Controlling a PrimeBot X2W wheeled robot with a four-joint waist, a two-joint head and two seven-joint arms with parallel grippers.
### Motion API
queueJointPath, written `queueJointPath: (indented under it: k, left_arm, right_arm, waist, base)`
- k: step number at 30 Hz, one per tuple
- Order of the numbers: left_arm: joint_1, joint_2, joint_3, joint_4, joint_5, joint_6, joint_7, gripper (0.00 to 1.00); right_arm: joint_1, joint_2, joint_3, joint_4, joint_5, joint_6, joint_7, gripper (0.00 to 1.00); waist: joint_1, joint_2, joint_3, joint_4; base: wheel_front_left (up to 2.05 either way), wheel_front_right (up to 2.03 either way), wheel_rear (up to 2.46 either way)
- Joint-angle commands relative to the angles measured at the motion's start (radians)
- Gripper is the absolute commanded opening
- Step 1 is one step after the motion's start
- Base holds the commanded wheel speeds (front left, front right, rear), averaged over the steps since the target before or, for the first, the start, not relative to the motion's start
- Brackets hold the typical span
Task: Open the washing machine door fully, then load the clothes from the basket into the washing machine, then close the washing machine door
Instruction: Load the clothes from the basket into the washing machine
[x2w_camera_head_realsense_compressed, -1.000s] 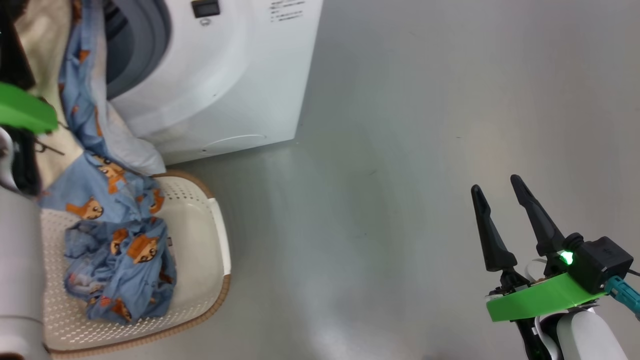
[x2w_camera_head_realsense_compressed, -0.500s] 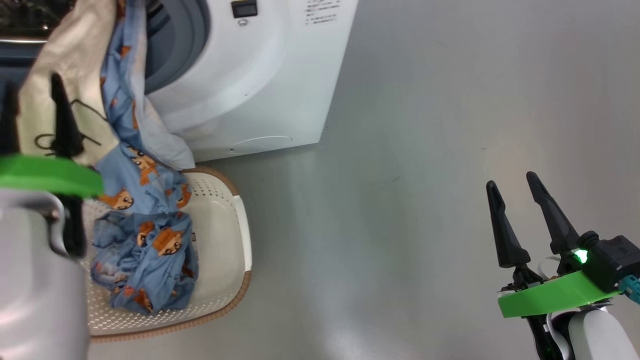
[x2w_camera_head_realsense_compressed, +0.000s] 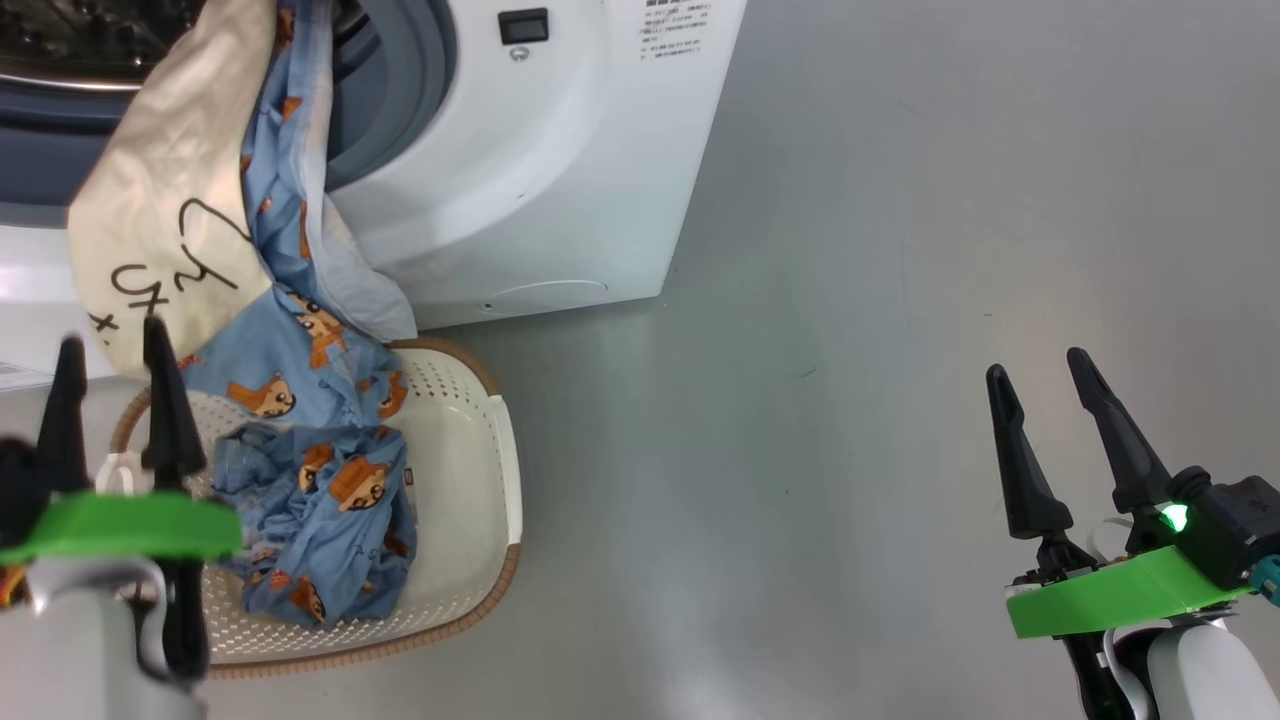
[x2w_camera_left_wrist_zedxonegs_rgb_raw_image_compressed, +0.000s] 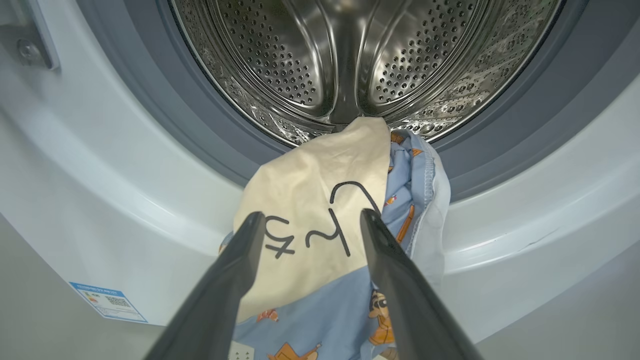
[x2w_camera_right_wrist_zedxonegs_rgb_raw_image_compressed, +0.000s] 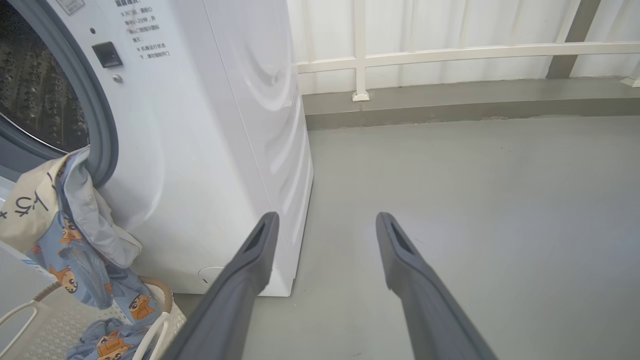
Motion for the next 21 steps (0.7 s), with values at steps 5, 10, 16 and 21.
queueJointPath:
  k: [5,10,16,21]
  left_arm:
    - [0.121,0.018,0.054,-0.106,-0.005,-0.003,-0.005,1.0]
    - [0.199,0.01,0.056,-0.174,0.009,-0.003,-0.005,1.0]
    - [0.23,-0.007,0.036,-0.186,0.001,-0.003,-0.005,1.0]
    - [0.229,-0.017,-0.002,-0.148,-0.007,-0.003,-0.005,1.0]
  right_arm:
    - [0.02,-0.014,0.027,-0.021,-0.005,0.001,-0.005,1.0]
    - [0.019,-0.021,0.033,-0.017,-0.001,0.001,-0.005,1.0]
    - [0.016,-0.024,0.035,-0.018,0.0,0.001,-0.005,1.0]
    - [0.009,-0.022,0.039,-0.02,0.0,0.001,-0.005,1.0]
  waist:
    - [0.0,0.0,-0.009,0.002]
    - [0.0,0.0,-0.012,0.0]
    - [0.0,0.0,-0.01,0.0]
    - [0.0,0.0,-0.001,-0.005]
  base:
    - [0.0,0.0,0.0]
    - [0.0,0.0,0.0]
    - [0.0,0.0,0.0]
    - [0.0,0.0,0.0]
